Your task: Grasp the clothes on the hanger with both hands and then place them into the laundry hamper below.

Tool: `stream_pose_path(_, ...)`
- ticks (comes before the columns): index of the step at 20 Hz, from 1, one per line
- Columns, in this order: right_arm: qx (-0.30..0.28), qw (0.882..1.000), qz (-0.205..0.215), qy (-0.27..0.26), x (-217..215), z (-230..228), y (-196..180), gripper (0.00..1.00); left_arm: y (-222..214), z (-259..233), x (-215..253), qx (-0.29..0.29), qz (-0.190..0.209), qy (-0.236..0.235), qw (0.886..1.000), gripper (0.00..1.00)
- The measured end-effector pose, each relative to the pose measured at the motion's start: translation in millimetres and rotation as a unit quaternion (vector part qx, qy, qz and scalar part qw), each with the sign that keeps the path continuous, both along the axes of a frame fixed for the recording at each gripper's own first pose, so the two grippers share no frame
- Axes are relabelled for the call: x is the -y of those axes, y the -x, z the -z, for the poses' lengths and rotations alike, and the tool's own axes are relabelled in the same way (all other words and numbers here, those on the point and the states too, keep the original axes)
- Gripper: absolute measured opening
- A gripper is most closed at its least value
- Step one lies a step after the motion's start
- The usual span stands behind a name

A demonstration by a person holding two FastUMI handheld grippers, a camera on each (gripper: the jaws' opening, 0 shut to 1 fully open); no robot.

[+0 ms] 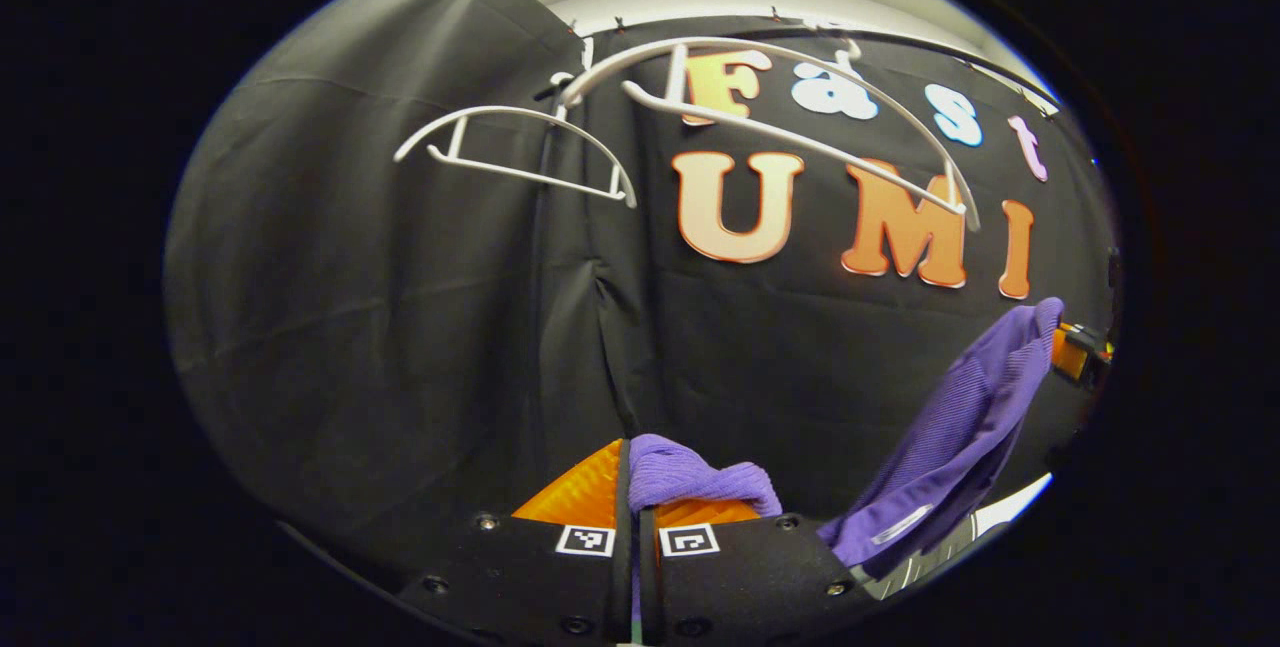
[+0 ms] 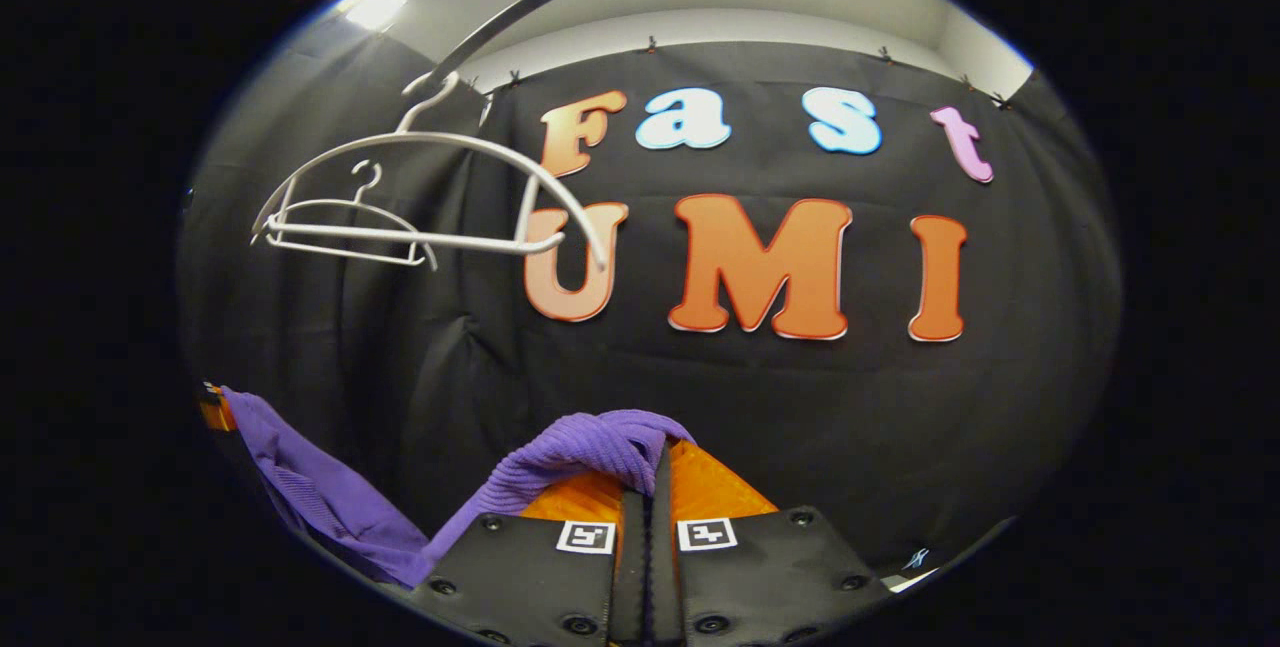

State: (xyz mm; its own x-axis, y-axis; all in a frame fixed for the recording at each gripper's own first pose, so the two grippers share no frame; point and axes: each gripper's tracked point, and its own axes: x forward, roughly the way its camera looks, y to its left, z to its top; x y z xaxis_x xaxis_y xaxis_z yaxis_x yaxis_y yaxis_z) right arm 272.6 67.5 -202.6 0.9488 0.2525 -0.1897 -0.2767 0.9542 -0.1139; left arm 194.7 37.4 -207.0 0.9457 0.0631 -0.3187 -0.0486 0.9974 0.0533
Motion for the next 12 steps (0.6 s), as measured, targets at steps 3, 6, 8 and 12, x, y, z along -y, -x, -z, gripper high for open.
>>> stream_pose_path(3,-0.045,0.998,-0.037,0.000,-29,33,20,0.10,0,31,36,-0.041,0.036,0.028,0.998,0.04)
stream_pose_path(6,-0.101,0.993,-0.054,-0.017,-43,66,37,0.10,5,60,75,-0.076,0.060,0.077,0.992,0.03)
stream_pose_path(8,-0.144,0.988,-0.059,-0.023,-52,93,47,0.11,9,86,88,-0.115,0.057,0.095,0.987,0.04)
stream_pose_path(12,-0.244,0.968,-0.053,-0.030,-57,155,79,0.11,31,143,114,-0.207,0.072,0.144,0.965,0.05)
